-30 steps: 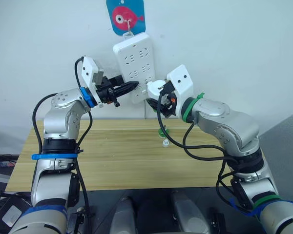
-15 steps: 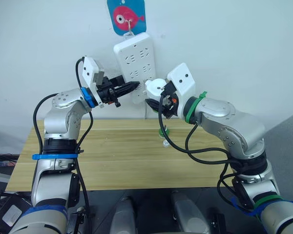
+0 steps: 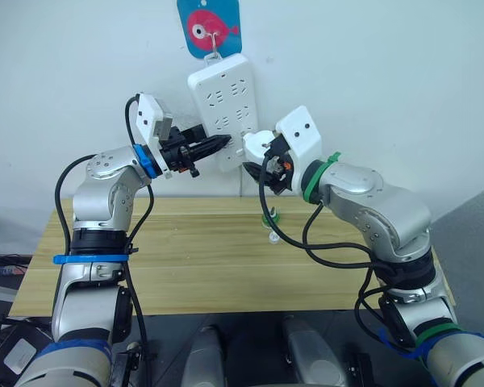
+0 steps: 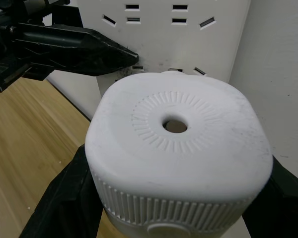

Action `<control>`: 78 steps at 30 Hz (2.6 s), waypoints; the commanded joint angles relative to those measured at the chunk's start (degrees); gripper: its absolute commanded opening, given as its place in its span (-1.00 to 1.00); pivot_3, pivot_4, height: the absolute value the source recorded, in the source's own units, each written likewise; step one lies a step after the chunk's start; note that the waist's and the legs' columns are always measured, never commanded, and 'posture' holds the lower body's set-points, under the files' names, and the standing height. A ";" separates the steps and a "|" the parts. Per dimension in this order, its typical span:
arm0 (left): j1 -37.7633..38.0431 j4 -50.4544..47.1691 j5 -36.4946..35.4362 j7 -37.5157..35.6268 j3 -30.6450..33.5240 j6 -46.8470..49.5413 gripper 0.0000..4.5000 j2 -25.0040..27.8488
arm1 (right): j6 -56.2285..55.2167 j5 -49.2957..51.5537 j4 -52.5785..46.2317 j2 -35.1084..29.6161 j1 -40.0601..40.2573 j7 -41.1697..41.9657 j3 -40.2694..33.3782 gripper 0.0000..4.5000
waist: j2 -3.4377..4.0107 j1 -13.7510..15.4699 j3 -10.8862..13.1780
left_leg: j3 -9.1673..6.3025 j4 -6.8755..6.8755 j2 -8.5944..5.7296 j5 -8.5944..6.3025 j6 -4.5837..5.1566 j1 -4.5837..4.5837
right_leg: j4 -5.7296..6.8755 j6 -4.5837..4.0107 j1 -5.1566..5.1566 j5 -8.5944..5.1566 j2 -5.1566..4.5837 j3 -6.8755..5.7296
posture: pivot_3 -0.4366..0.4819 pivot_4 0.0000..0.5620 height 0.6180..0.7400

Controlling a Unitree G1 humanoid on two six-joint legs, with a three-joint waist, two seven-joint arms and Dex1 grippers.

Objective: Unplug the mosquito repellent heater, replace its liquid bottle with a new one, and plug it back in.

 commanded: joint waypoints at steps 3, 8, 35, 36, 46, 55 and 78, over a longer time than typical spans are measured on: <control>0.27 -2.37 -0.09 -0.43 -0.37 0.16 -0.42 0.31 | -1.29 -1.14 -1.36 0.62 -0.66 0.06 -1.47 0.37 | 0.00 0.00 0.00 | -0.01 0.00 0.00 0.00 0.00 0.00 | 0.00 0.00 0.00 0.00 0.00 0.00 | -0.33 -0.30 0.75; 0.43 -2.57 -0.21 -0.39 -0.34 0.30 -0.42 0.28 | -1.91 -2.22 -0.84 1.37 -0.61 -0.61 -1.36 0.37 | 0.00 0.01 0.00 | -0.01 0.00 0.00 0.00 0.00 0.00 | 0.00 0.00 0.00 0.00 0.00 0.00 | -0.33 -0.29 0.75; 2.83 -6.19 -0.12 -1.75 -1.48 1.41 -0.42 0.39 | -10.69 -6.34 15.03 7.64 -6.75 1.98 -1.44 0.36 | 0.02 -0.87 -0.04 | 0.04 0.04 0.07 0.07 0.04 0.28 | 0.47 -0.01 0.00 -0.01 0.08 0.06 | -0.31 -0.29 0.75; 2.94 -6.08 0.34 -1.96 -1.69 0.81 -0.42 0.55 | -10.42 -6.05 15.31 7.88 -7.10 2.01 -1.97 0.36 | 0.02 -0.94 -0.04 | 0.04 0.04 0.07 0.07 0.04 0.28 | 0.48 -0.01 0.00 -0.01 0.08 0.06 | -0.31 -0.29 0.75; 4.49 -5.48 3.22 -3.32 -3.45 -3.68 -0.42 1.62 | -9.87 -5.28 16.00 8.20 -9.36 3.00 -3.49 0.36 | 0.01 -1.27 -0.05 | 0.02 0.04 0.06 0.11 0.04 0.29 | 0.51 -0.01 0.00 -0.01 0.08 0.05 | -0.32 -0.29 0.75; 4.96 -5.37 3.93 -3.71 -4.19 -5.07 -0.42 2.03 | -10.11 -5.03 17.44 8.49 -10.99 4.66 -3.33 0.36 | 0.00 -1.51 -0.05 | 0.02 0.03 0.07 0.11 0.05 0.29 | 0.51 -0.01 0.00 -0.01 0.08 0.05 | -0.32 -0.29 0.75; 4.79 -7.23 2.12 -3.02 -3.62 -2.22 -0.42 0.45 | -11.89 -6.22 22.38 13.46 -12.10 1.73 -4.69 0.36 | -0.05 -1.95 -0.16 | 0.02 -0.03 0.11 0.26 0.23 0.43 | 0.64 -0.13 0.00 0.06 0.14 0.05 | -0.33 -0.33 0.75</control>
